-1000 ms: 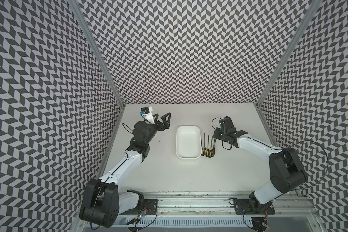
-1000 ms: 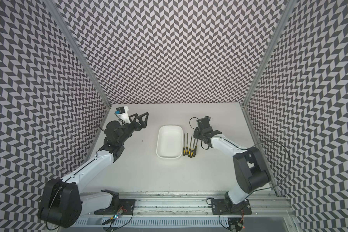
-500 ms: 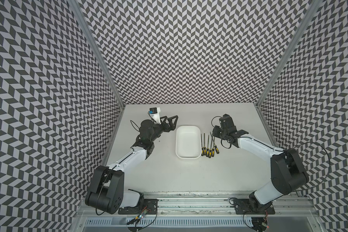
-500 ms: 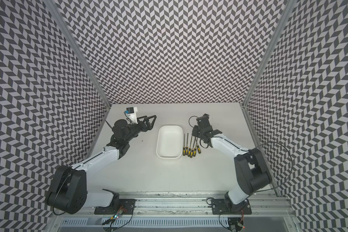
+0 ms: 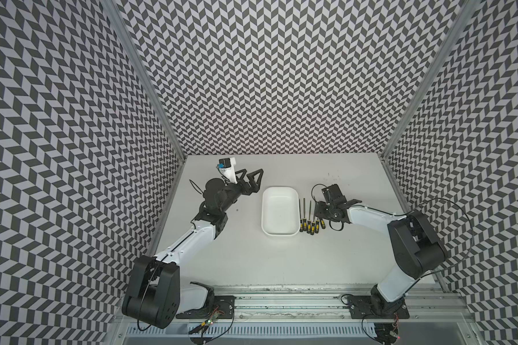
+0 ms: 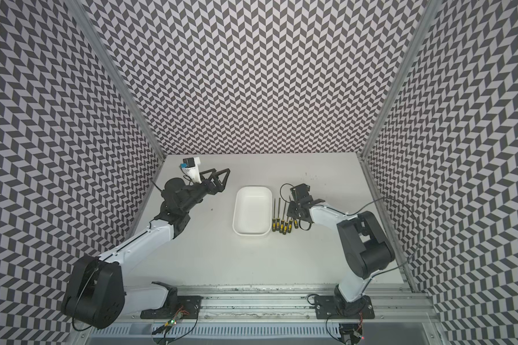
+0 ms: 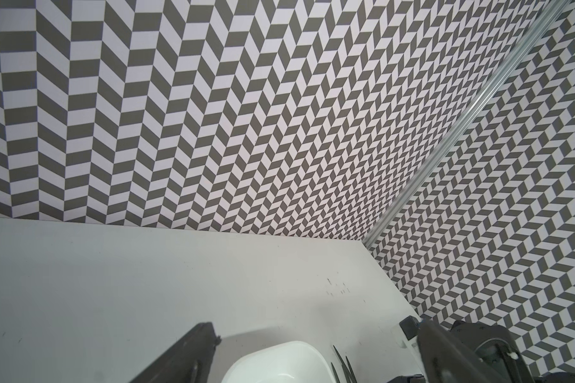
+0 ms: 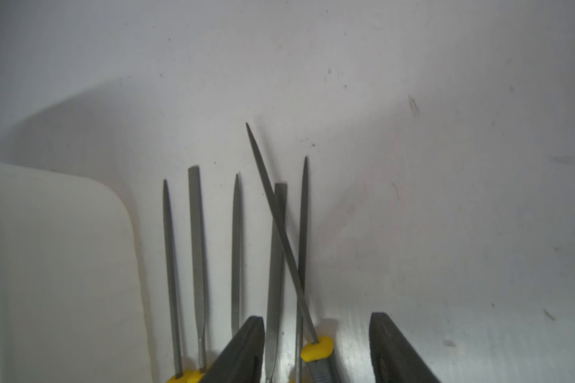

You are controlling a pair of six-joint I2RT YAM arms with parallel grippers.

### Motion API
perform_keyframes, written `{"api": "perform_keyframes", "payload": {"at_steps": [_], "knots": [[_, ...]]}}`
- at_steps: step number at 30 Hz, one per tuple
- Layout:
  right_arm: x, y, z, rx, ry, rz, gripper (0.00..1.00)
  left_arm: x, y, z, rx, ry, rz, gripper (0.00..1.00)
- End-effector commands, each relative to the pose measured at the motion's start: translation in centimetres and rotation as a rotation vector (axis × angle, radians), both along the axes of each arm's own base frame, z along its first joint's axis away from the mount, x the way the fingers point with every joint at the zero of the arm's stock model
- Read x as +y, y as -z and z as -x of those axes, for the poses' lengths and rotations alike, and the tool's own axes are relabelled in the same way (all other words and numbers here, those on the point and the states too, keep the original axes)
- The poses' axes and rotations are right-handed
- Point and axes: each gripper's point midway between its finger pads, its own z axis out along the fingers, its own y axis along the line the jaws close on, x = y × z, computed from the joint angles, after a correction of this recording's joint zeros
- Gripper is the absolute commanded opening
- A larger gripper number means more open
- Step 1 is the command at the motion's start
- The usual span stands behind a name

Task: Put the file tool into the storage box
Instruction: Pick up the file tool from the center of the board.

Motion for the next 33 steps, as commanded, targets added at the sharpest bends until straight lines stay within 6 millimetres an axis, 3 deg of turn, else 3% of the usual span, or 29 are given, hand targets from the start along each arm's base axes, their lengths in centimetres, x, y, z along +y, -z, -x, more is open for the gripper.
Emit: {"api": "perform_keyframes", "payload": {"at_steps": [1, 10, 18, 22, 26, 33], "knots": [[-0.9, -0.3, 0.7, -0.002, 0.007, 0.043, 0.54, 0.3, -1.7, 0.4, -0.050, -0.016, -0.007, 1.00], [-2.3, 1.2, 3.2, 0.051, 0.007, 0.088, 0.51, 0.6, -2.2, 0.6, -0.061, -0.031, -0.011, 1.00], [-1.7, 1.3, 3.1, 0.052, -0.035, 0.124, 0.47, 1.1, -2.6, 0.9, -0.070, -0.053, -0.018, 1.00], [-0.5, -0.8, 3.1, -0.009, -0.062, 0.127, 0.46, 1.1, -2.5, 0.9, -0.068, -0.057, -0.019, 1.00], [-0.5, -2.4, 2.9, -0.045, -0.063, 0.124, 0.47, 1.0, -2.1, 0.6, -0.058, -0.052, -0.019, 1.00], [-1.8, -0.1, 3.3, 0.007, -0.058, 0.215, 0.47, 0.9, -2.1, 0.7, -0.059, -0.050, -0.017, 1.00]]}}
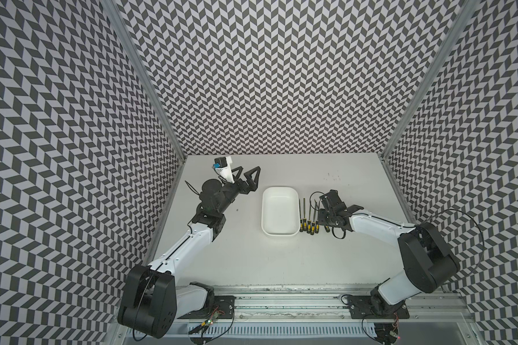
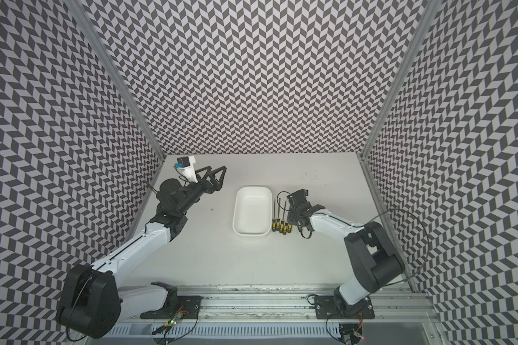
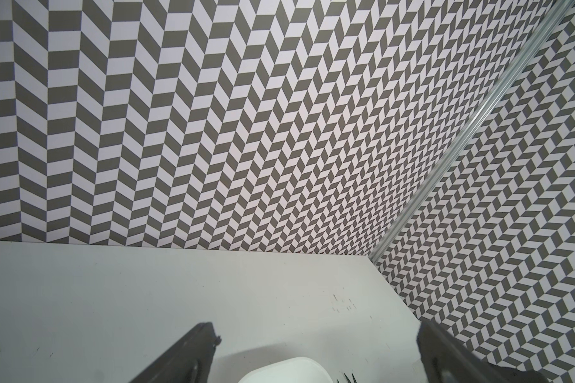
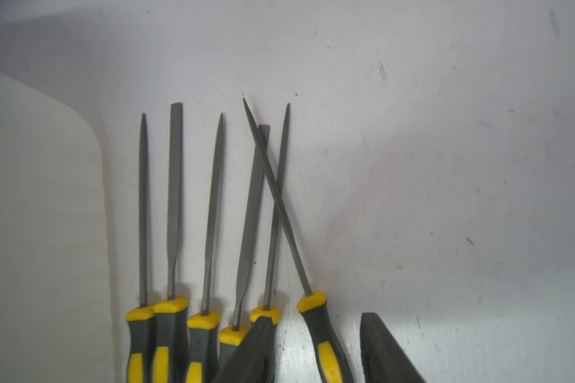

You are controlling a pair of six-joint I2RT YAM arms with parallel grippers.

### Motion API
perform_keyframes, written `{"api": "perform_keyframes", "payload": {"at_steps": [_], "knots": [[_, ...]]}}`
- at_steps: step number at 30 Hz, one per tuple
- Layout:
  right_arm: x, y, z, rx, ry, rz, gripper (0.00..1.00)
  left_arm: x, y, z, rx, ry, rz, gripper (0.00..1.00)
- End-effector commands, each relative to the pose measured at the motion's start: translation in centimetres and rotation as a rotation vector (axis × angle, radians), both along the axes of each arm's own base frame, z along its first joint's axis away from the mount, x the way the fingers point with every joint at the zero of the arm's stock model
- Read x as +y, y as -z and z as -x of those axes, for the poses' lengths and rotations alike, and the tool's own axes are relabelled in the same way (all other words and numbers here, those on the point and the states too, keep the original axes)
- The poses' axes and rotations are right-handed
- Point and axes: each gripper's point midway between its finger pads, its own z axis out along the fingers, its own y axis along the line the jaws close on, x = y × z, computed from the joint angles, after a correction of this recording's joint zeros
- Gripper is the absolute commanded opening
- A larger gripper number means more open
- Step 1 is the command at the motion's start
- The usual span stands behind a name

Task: Put the file tool into the storage box
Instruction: Pick up the file tool from the center of the board.

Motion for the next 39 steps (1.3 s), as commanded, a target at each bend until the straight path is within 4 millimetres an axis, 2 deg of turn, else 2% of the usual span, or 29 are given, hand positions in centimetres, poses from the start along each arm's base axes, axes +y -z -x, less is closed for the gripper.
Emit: {"api": "perform_keyframes", "payload": {"at_steps": [1, 13, 15, 19, 24, 27, 29, 34, 39], "knots": [[-0.7, 0.9, -0.2, 0.016, 0.003, 0.060, 0.47, 0.0, -0.3, 0.2, -0.013, -0.002, -0.011, 1.00], [-1.2, 3.4, -0.1, 0.080, -0.009, 0.123, 0.44, 0.3, -0.8, 0.6, -0.028, -0.014, -0.013, 1.00], [-1.3, 4.0, -0.2, 0.098, -0.013, 0.146, 0.36, 0.4, -0.9, 0.7, -0.030, -0.021, -0.013, 1.00], [-1.2, 5.1, 0.2, 0.131, -0.025, 0.147, 0.15, 0.9, -1.2, 0.8, -0.040, -0.042, -0.016, 1.00], [-1.2, 4.3, 0.2, 0.101, -0.017, 0.130, 0.04, 0.8, -1.2, 0.8, -0.036, -0.041, -0.018, 1.00], [-0.3, 2.3, -0.4, 0.044, -0.011, 0.063, 0.02, 0.3, -0.6, 0.4, -0.016, -0.014, -0.018, 1.00], [0.9, 0.1, -1.2, -0.016, -0.016, -0.019, 0.02, -0.4, 0.1, -0.2, 0.009, 0.013, -0.017, 1.00], [5.4, -7.0, -2.9, -0.196, -0.118, -0.293, 0.01, -2.8, 2.1, -1.2, 0.067, 0.102, -0.012, 1.00], [7.7, -13.6, -2.9, -0.349, -0.221, -0.451, 0.01, -4.2, 2.8, -1.4, 0.087, 0.164, 0.013, 1.00]]}}
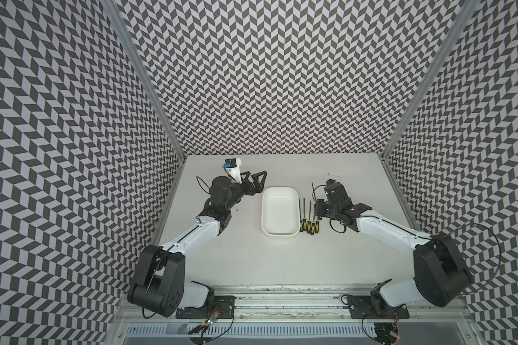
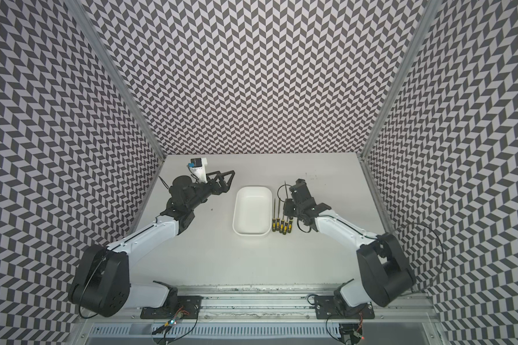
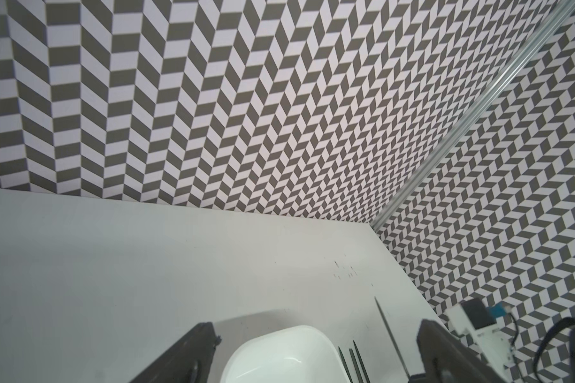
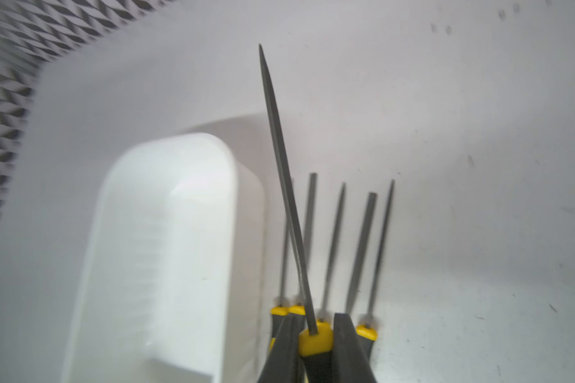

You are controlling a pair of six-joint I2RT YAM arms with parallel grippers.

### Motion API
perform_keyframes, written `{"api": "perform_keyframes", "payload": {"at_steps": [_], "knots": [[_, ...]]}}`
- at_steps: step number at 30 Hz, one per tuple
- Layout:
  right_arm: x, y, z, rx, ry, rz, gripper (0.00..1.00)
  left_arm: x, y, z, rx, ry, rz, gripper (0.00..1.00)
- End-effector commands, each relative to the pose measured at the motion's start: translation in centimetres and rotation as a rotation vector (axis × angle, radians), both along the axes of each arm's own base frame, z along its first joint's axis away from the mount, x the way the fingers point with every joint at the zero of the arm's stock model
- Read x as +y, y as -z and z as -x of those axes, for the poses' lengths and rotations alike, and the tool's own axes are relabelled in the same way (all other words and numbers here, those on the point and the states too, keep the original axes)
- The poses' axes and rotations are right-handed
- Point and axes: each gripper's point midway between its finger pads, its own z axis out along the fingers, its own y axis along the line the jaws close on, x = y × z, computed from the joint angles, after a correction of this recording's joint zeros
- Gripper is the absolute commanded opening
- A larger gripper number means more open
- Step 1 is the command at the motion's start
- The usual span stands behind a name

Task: Put the file tool into the storage box
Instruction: Pick up the file tool from the center of the board.

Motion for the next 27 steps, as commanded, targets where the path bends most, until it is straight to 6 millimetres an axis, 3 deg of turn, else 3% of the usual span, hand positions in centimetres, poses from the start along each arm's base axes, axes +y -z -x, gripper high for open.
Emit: {"api": "perform_keyframes", "payload": {"at_steps": [1, 6, 11, 15, 22, 27], "knots": [[2.6, -5.7, -0.4, -0.148, -0.099, -0.164, 0.01, -1.4, -2.3, 0.4, -0.050, 0.078, 0.057, 1.00], [4.2, -10.6, 1.4, -0.280, -0.223, -0.306, 0.01, -2.7, -2.7, 1.2, -0.051, 0.174, 0.121, 1.00], [6.2, -12.6, 3.6, -0.306, -0.372, -0.422, 0.01, -4.0, -2.9, 1.4, -0.057, 0.255, 0.142, 1.00], [7.7, -12.9, 3.9, -0.291, -0.446, -0.478, 0.01, -4.7, -2.6, 1.6, -0.045, 0.294, 0.152, 1.00], [9.5, -11.8, 2.4, -0.245, -0.486, -0.508, 0.02, -5.2, -3.4, 2.4, -0.064, 0.328, 0.162, 1.00], [10.8, -11.2, 1.4, -0.226, -0.495, -0.518, 0.01, -5.5, -2.7, 2.0, -0.053, 0.295, 0.123, 0.99]]}}
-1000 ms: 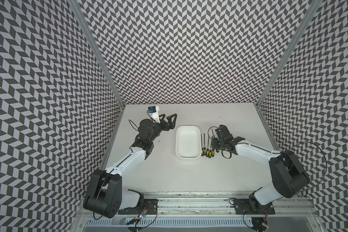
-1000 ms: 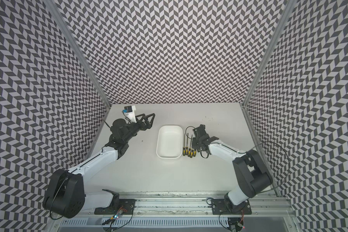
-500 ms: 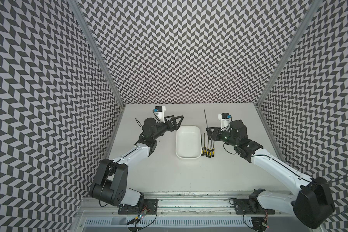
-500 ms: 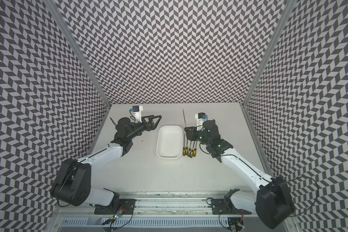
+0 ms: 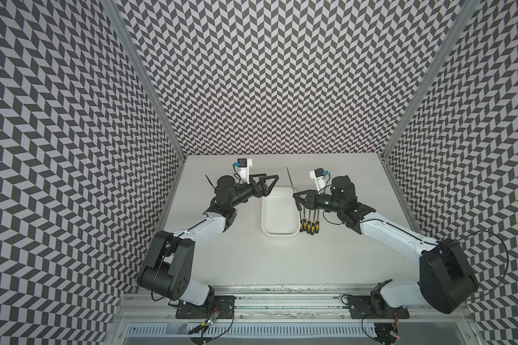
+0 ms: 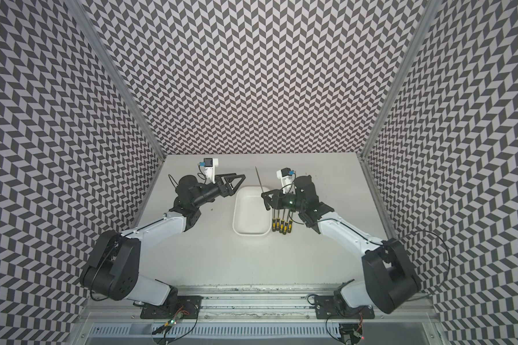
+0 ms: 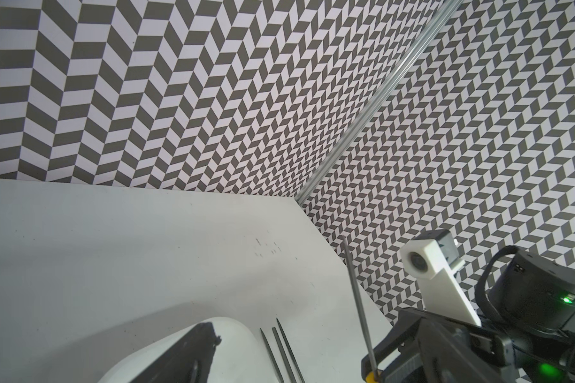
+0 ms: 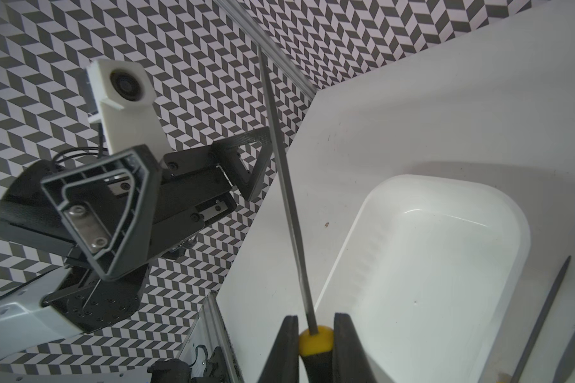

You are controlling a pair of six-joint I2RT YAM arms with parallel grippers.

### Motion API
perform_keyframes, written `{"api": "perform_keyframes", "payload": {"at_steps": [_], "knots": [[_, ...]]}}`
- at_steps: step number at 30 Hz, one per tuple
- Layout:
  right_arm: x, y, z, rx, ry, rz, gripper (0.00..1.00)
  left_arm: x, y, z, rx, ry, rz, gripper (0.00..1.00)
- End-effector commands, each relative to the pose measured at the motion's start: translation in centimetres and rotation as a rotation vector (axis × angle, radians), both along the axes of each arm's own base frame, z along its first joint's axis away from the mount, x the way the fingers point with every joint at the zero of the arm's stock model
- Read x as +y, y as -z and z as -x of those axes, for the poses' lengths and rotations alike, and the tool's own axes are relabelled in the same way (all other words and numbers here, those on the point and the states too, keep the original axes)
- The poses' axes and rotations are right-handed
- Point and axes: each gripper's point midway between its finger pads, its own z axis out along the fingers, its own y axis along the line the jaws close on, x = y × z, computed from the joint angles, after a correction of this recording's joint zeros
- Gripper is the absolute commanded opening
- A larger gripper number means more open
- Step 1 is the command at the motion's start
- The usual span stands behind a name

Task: Put the file tool into the storage box
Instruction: Pick up the file tool from the center of the board, then place the file tool in the storage box.

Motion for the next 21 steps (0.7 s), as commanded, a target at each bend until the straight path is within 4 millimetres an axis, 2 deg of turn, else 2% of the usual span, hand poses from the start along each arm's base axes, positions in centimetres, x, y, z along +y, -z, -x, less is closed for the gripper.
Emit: {"api": "perform_keyframes", "payload": {"at_steps": [1, 7, 14, 21], "knots": [[1.5, -3.0, -0.6, -0.081, -0.037, -0.070, 0.01, -0.3, -1.8, -0.1, -0.059, -0.011, -0.010, 0.99], [2.3, -3.9, -1.1, -0.098, -0.044, -0.077, 0.01, -0.6, -0.8, -0.7, -0.035, -0.020, -0.027, 0.94], [3.6, -4.8, -1.5, -0.108, -0.066, -0.090, 0.01, -1.9, 0.8, -1.4, -0.002, -0.006, -0.048, 0.93], [5.0, -4.9, -2.3, -0.111, -0.087, -0.082, 0.01, -2.8, 0.5, -0.9, -0.015, 0.030, -0.036, 0.92]]}}
